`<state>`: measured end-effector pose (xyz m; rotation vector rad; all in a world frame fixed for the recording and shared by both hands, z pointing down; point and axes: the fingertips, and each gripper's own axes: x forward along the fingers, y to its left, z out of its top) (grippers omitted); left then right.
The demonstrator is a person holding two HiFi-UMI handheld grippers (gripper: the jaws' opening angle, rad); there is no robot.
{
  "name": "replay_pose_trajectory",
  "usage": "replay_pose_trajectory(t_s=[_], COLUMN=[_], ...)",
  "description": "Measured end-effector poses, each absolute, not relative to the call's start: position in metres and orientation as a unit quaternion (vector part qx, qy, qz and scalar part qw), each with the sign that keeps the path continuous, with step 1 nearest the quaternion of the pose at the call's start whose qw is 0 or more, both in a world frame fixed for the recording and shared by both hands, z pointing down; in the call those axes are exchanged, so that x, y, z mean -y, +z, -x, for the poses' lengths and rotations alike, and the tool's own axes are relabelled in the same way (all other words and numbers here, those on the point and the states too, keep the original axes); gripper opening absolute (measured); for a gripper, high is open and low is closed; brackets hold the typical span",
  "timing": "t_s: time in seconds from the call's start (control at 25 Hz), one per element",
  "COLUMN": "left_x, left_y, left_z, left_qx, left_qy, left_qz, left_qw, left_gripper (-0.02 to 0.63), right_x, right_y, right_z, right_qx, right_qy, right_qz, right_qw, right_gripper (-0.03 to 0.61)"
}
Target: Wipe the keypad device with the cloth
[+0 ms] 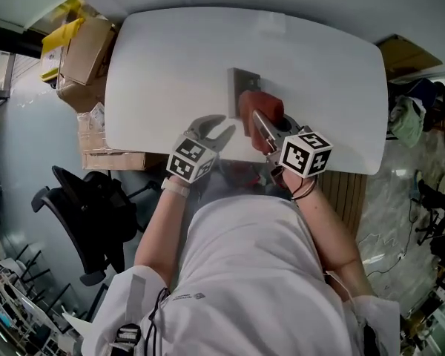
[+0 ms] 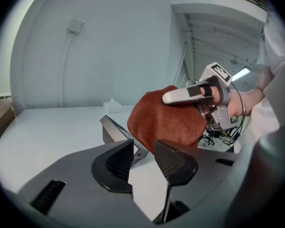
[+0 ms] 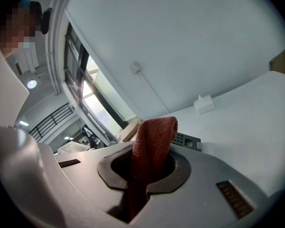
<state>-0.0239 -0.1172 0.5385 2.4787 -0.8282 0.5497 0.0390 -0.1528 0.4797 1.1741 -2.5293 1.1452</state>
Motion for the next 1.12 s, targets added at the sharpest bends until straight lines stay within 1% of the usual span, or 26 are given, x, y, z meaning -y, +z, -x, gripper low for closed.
replay_pose_trajectory(t_s=[0.28, 0.6, 0.8, 1.12], left_x=[0.127, 0.137, 0.137, 0.136], left_y=[0.576, 0.588, 0.588, 0.588], left_z=[0.022, 0.014, 0.011, 0.011], left_qx=[0.226, 0.185, 0.170, 0.166], left_qy=[0.267, 0.272, 0.268, 0.266], left_qz=[-0.913, -0.922, -0.923, -0.923], left_qw=[0.210, 0.206, 0.219, 0.223], left_gripper=[0.123, 0.123, 0.123, 0.123], right_x=[0.167, 0.178, 0.182, 0.187], right_y=[0.518, 0.547, 0.568, 0.594], right_z=[-0.023, -0.010, -0.006, -0.028], right_qx=[0.812, 0.793, 0.779, 0.748], right_qy=[0.419, 0.456, 0.478, 0.512], right_qz=[-0.397, -0.396, -0.399, -0.419], right_qw=[0.080, 0.080, 0.079, 0.051], right_gripper=[0.054, 0.054, 0.054, 0.054])
